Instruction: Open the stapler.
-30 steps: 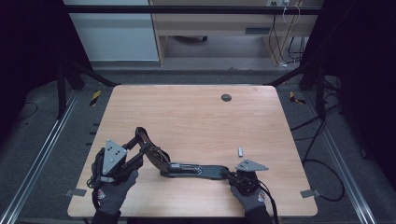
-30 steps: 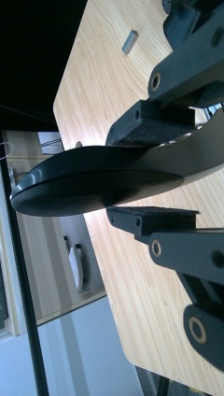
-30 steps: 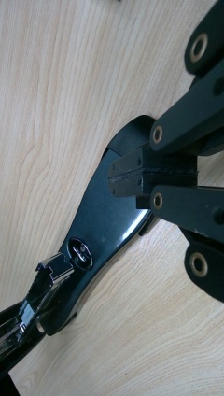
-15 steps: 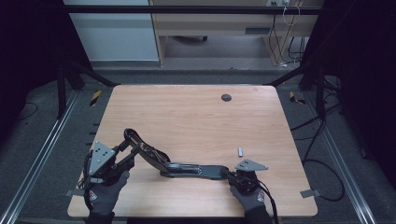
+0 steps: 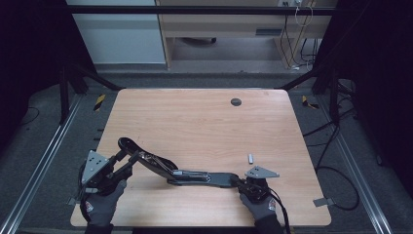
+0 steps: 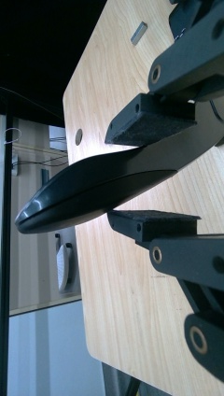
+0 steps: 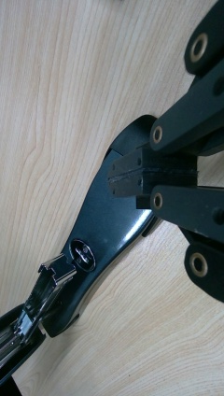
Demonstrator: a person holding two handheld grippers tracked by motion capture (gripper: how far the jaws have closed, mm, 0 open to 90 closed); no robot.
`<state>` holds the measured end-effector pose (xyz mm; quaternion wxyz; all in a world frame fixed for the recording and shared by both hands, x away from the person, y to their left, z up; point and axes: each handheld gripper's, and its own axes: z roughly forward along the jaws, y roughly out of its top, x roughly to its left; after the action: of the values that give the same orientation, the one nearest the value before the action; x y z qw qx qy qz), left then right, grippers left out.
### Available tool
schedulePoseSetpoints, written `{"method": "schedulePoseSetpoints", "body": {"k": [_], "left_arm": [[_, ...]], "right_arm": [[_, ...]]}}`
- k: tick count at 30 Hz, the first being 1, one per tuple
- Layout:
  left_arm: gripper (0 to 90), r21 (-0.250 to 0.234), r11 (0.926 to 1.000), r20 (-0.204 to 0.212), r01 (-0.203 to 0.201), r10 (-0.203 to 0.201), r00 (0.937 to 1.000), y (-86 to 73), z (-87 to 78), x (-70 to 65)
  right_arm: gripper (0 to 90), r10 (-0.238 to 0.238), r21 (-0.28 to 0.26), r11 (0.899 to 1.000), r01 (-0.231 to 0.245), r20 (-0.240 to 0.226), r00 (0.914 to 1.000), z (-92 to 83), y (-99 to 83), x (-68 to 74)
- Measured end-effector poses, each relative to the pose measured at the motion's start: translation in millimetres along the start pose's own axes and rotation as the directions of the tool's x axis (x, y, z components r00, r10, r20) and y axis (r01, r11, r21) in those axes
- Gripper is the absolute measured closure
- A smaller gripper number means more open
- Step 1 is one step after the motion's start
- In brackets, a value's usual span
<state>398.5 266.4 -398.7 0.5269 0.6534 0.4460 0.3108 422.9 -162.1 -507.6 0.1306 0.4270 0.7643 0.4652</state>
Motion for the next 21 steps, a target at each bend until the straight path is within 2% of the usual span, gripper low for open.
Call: {"method": "schedulePoseSetpoints", "body": {"k": [3,11,13,14,21], "left_arm": [[55.0,-0.017,0.9998,0.008,-0.008,0.008,0.9999,-3.6,-0.2,2.2],[52.3,0.000,0.9988,0.001,-0.048,0.048,0.9988,-0.6,0.8,2.7],[45.9,0.007,0.9988,0.003,-0.049,0.049,0.9988,-0.4,0.8,3.1],[43.0,0.014,0.9979,0.002,-0.064,0.064,0.9980,-1.7,0.9,3.0],[34.7,0.046,0.9968,0.011,-0.065,0.065,0.9979,-8.4,-3.8,6.0]], "right_arm": [[90.0,0.001,0.000,1.000,-0.001,0.000,1.0000,0.0,0.0,0.1],[90.0,0.003,-0.001,1.000,-0.003,-0.001,1.0000,0.0,0.0,-0.1],[90.0,0.004,0.000,1.000,-0.004,-0.002,1.0000,-0.1,0.0,-0.2],[90.0,0.009,0.000,1.000,-0.009,-0.002,1.0000,-0.1,0.1,-0.3],[90.0,0.012,0.000,1.000,-0.012,-0.005,0.9999,-0.1,0.0,-0.6]]}}
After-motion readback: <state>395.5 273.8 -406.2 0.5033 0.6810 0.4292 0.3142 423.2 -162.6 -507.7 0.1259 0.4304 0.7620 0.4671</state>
